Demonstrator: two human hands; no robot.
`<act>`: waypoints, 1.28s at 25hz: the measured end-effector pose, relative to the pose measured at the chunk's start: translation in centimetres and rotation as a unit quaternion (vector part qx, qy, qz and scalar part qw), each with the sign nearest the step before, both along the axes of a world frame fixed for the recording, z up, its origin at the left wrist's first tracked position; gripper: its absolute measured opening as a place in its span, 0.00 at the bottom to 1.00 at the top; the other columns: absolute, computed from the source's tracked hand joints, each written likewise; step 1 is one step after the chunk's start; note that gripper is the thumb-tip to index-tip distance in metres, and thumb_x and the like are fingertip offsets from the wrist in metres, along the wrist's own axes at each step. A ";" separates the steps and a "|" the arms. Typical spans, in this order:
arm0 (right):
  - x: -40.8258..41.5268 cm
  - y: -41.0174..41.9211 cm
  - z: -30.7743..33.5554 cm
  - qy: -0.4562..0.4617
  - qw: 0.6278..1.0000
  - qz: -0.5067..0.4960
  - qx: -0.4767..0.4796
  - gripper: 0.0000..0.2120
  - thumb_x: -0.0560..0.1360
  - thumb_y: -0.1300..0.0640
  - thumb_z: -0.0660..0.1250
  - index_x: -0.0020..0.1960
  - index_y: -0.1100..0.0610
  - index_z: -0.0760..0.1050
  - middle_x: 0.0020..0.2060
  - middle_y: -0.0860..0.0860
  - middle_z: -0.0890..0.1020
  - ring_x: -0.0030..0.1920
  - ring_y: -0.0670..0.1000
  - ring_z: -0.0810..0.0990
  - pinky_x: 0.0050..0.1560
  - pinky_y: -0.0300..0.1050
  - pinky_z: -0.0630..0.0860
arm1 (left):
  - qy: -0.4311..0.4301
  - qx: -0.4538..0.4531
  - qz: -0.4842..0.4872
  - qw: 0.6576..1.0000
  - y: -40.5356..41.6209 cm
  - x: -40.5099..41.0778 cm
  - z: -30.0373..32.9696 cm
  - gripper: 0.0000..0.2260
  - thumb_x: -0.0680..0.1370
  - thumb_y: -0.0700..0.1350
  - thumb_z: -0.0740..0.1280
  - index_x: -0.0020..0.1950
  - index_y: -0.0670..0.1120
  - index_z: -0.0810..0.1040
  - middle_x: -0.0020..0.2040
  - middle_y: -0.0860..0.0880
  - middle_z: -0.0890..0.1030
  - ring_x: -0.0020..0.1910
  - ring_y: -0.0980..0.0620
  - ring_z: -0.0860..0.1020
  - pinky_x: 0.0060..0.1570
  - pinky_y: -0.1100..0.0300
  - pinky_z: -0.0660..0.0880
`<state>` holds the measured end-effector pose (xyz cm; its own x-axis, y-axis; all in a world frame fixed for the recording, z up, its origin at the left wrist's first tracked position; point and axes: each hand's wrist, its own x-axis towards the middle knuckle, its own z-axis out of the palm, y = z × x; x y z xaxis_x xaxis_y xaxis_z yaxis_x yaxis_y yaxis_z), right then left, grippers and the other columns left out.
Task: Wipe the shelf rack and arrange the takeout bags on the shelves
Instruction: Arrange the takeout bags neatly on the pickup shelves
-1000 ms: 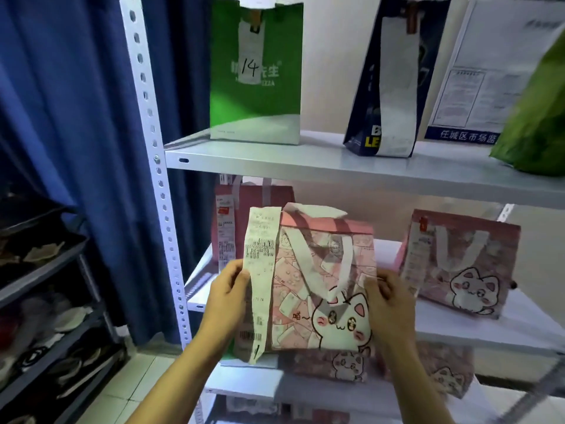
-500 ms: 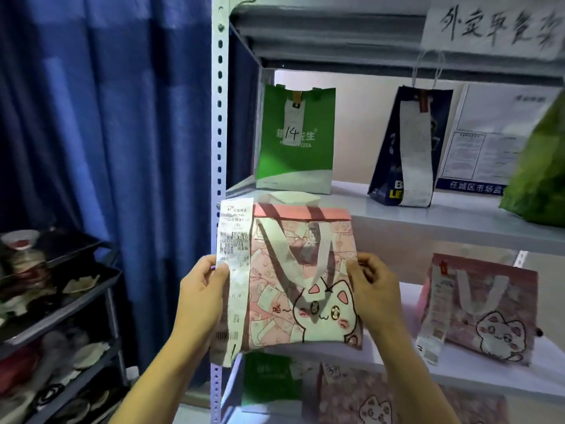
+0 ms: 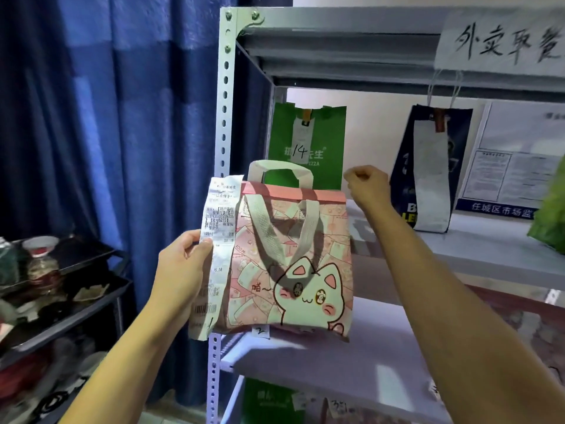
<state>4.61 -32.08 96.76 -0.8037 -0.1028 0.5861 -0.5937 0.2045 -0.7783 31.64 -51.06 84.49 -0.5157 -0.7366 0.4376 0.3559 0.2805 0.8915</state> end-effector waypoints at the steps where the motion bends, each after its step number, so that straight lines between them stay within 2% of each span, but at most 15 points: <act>1: -1.7 -0.8 0.4 -0.018 1.000 -0.007 0.009 0.11 0.77 0.54 0.69 0.58 0.55 0.81 0.56 0.52 0.84 0.55 0.52 0.81 0.57 0.42 0.74 | -0.002 -0.004 0.000 1.000 0.1 -0.2 0.0 0.10 0.81 0.42 0.64 0.48 0.54 0.84 0.45 0.51 0.88 0.43 0.50 0.86 0.44 0.53 0.80; 3: -4.5 -1.9 0.7 -0.061 0.998 -0.008 0.019 0.16 0.76 0.53 0.70 0.63 0.56 0.79 0.60 0.53 0.83 0.55 0.54 0.79 0.55 0.39 0.71 | -0.005 -0.015 -0.003 1.000 0.2 -0.3 0.1 0.11 0.81 0.43 0.64 0.48 0.56 0.84 0.45 0.51 0.88 0.42 0.52 0.86 0.43 0.54 0.80; 5: -6.2 -2.7 0.8 -0.100 0.995 0.006 -0.010 0.18 0.75 0.52 0.73 0.63 0.57 0.79 0.58 0.53 0.83 0.51 0.53 0.78 0.53 0.39 0.71 | -0.004 -0.019 -0.005 1.000 0.3 -0.3 0.3 0.11 0.82 0.43 0.64 0.49 0.56 0.84 0.45 0.51 0.88 0.43 0.51 0.86 0.44 0.53 0.80; 9: -7.8 -3.5 1.0 -0.117 0.992 0.026 -0.051 0.06 0.73 0.59 0.73 0.50 0.54 0.83 0.52 0.53 0.85 0.54 0.55 0.82 0.53 0.39 0.74 | -0.008 -0.016 -0.009 1.000 0.6 -0.2 0.5 0.10 0.82 0.42 0.64 0.50 0.52 0.84 0.47 0.49 0.88 0.45 0.47 0.86 0.48 0.50 0.81; 14: -5.7 -3.5 0.5 -0.036 0.996 -0.026 -0.075 0.08 0.79 0.60 0.64 0.56 0.58 0.79 0.47 0.52 0.80 0.48 0.53 0.78 0.48 0.41 0.72 | -0.013 -0.019 -0.005 1.000 0.7 0.3 0.0 0.09 0.82 0.40 0.64 0.52 0.48 0.84 0.47 0.49 0.88 0.46 0.49 0.86 0.49 0.53 0.80; 16: -3.9 -2.8 0.1 0.002 0.993 -0.053 -0.106 0.09 0.81 0.59 0.61 0.57 0.60 0.77 0.46 0.52 0.79 0.46 0.53 0.78 0.45 0.40 0.72 | -0.014 -0.016 -0.004 1.000 0.6 0.8 -0.3 0.09 0.82 0.40 0.64 0.51 0.49 0.84 0.47 0.49 0.88 0.45 0.49 0.86 0.46 0.55 0.81; 20: -0.4 -0.1 -0.1 0.034 0.984 -0.081 -0.157 0.08 0.82 0.58 0.61 0.58 0.60 0.76 0.46 0.53 0.80 0.42 0.51 0.78 0.33 0.32 0.69 | -0.012 -0.016 -0.013 1.000 0.5 2.0 -1.3 0.11 0.81 0.40 0.64 0.49 0.52 0.84 0.46 0.50 0.88 0.42 0.52 0.86 0.37 0.65 0.79; 24: 3.1 3.4 -0.3 0.046 0.976 -0.106 -0.184 0.08 0.83 0.58 0.61 0.59 0.60 0.75 0.48 0.49 0.78 0.40 0.39 0.75 0.33 0.25 0.69 | -0.007 -0.009 -0.029 1.000 0.4 3.4 -2.6 0.12 0.81 0.40 0.64 0.47 0.54 0.85 0.44 0.50 0.88 0.40 0.55 0.85 0.35 0.67 0.78; 26: 4.7 5.3 -0.8 0.050 0.974 -0.117 -0.189 0.08 0.83 0.58 0.61 0.59 0.60 0.75 0.47 0.49 0.78 0.39 0.38 0.74 0.32 0.24 0.69 | -0.014 -0.009 -0.040 0.999 0.4 4.0 -3.4 0.12 0.81 0.40 0.64 0.47 0.54 0.85 0.43 0.50 0.88 0.39 0.55 0.85 0.34 0.67 0.78; 29: 7.2 7.8 -1.4 0.051 0.973 -0.122 -0.190 0.08 0.83 0.59 0.62 0.59 0.61 0.75 0.47 0.50 0.79 0.38 0.42 0.76 0.31 0.27 0.69 | -0.044 -0.006 -0.047 0.998 0.6 4.9 -5.1 0.11 0.81 0.41 0.64 0.47 0.53 0.84 0.43 0.50 0.87 0.37 0.55 0.85 0.32 0.66 0.77; 32: 9.7 10.0 -1.9 0.050 0.966 -0.120 -0.223 0.05 0.82 0.60 0.62 0.56 0.59 0.74 0.42 0.43 0.77 0.37 0.36 0.76 0.34 0.26 0.71 | -0.069 -0.003 -0.053 0.996 0.8 5.7 -6.8 0.10 0.81 0.42 0.64 0.47 0.51 0.83 0.42 0.51 0.87 0.37 0.55 0.85 0.31 0.67 0.77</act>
<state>14.33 -22.11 94.86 -0.7100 0.3598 0.6053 -0.6477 0.0038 -0.7619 37.32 -50.23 77.69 -0.6462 -0.6727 0.3604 0.2569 0.2529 0.9327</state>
